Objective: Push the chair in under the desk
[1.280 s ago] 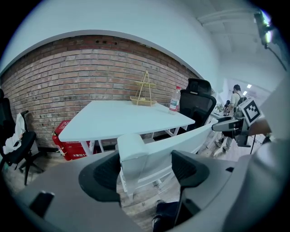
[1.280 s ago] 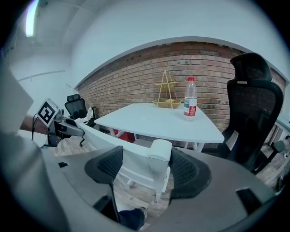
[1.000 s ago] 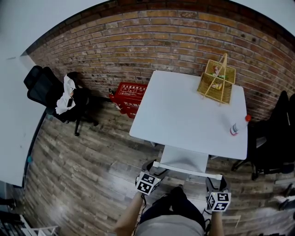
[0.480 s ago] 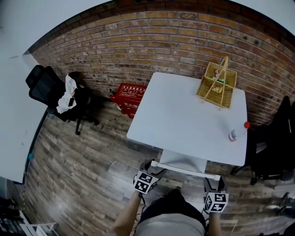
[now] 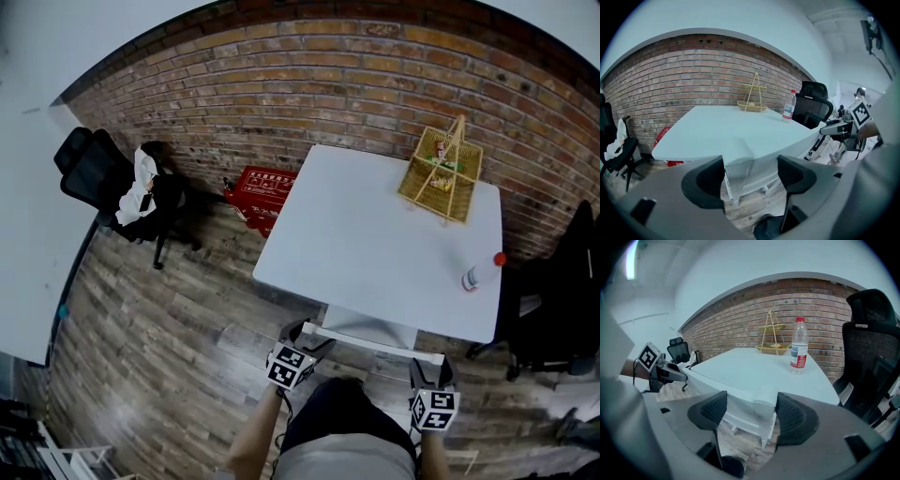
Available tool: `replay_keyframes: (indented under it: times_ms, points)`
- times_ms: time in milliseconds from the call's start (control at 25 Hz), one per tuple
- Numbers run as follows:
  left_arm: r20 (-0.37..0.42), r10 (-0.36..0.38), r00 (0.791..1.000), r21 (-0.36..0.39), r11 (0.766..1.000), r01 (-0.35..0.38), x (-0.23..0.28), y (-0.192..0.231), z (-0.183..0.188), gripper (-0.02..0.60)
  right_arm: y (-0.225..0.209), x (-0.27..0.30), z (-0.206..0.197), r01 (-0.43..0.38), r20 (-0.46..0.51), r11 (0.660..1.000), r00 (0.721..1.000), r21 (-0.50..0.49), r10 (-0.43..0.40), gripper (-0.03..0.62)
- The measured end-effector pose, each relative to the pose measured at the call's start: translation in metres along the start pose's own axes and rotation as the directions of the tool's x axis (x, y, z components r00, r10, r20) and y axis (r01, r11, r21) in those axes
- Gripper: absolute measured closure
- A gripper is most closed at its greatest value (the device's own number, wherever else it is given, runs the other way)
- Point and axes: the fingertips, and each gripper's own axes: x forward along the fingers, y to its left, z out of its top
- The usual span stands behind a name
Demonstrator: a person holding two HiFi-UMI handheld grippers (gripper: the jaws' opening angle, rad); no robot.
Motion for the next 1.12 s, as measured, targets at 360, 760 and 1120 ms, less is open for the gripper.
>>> replay_keyframes:
  times_ms: [360,760,1120]
  points:
    - [0.004,0.002,1.0,-0.004,1.0,-0.002,0.01,0.006,0.008,0.224,-0.005,0.011,0.009,-0.005,0.002,1.0,1.0,-0.003,0.005,0.263]
    - [0.001,-0.012,1.0,0.007,1.0,0.012,0.023,0.02,0.019,0.225,-0.006,0.025,0.019,0.004,0.002,1.0,1.0,0.003,-0.004,0.263]
    - [0.003,-0.021,1.0,0.012,1.0,0.021,0.032,0.028,0.027,0.224,-0.008,0.035,0.026,0.012,0.006,1.0,1.0,0.009,-0.012,0.263]
